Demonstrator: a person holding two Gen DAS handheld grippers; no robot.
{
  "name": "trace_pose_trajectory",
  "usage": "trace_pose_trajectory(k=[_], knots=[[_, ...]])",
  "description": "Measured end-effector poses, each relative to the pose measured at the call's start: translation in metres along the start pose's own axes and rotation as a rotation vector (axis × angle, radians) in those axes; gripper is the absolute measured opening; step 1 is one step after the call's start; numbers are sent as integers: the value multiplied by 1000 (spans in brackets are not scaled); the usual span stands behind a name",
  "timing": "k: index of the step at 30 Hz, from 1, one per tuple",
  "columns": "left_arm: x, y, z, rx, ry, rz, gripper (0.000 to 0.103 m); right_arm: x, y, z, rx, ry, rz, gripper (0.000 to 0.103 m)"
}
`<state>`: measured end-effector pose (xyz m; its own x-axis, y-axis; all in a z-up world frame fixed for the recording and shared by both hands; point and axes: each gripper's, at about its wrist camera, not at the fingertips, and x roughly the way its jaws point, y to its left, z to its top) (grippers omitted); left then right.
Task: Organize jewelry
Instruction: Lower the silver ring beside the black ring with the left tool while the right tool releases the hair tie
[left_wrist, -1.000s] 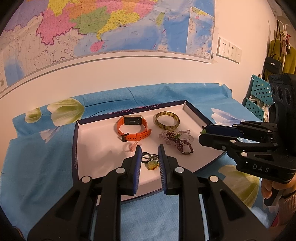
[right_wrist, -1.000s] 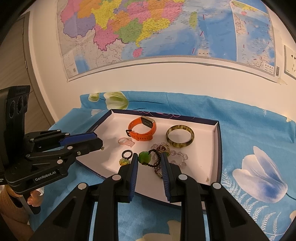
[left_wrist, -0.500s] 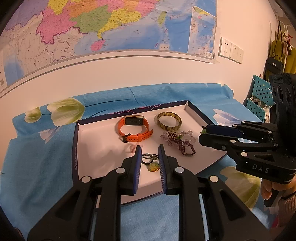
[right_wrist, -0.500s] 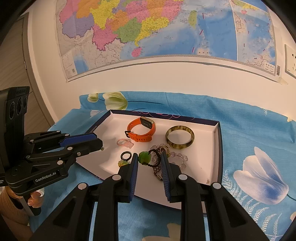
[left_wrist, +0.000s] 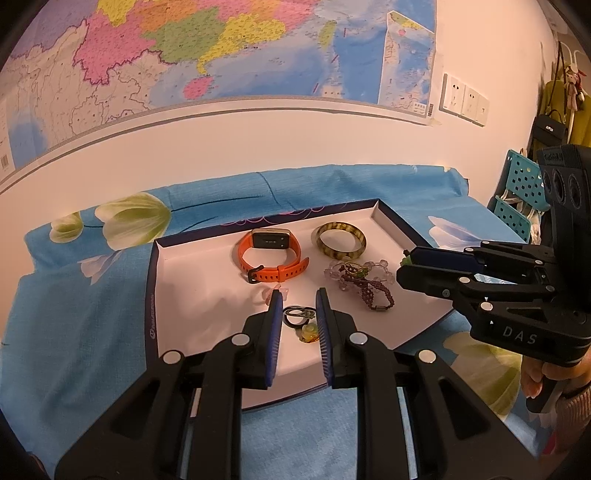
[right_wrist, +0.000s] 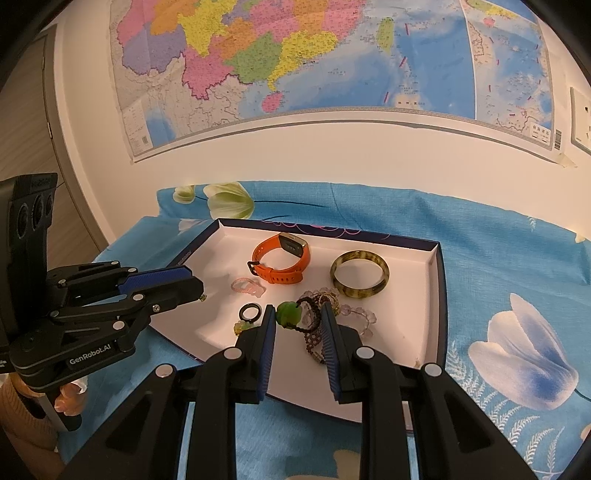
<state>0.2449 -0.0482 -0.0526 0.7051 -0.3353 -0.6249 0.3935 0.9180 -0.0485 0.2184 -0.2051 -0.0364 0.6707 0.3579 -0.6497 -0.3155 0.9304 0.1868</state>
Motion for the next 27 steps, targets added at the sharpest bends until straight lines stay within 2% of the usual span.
trace_pose_trajectory(k=[27], knots=[[5,1,2,0,4,8,19,9,-2,1,2,6,0,23]])
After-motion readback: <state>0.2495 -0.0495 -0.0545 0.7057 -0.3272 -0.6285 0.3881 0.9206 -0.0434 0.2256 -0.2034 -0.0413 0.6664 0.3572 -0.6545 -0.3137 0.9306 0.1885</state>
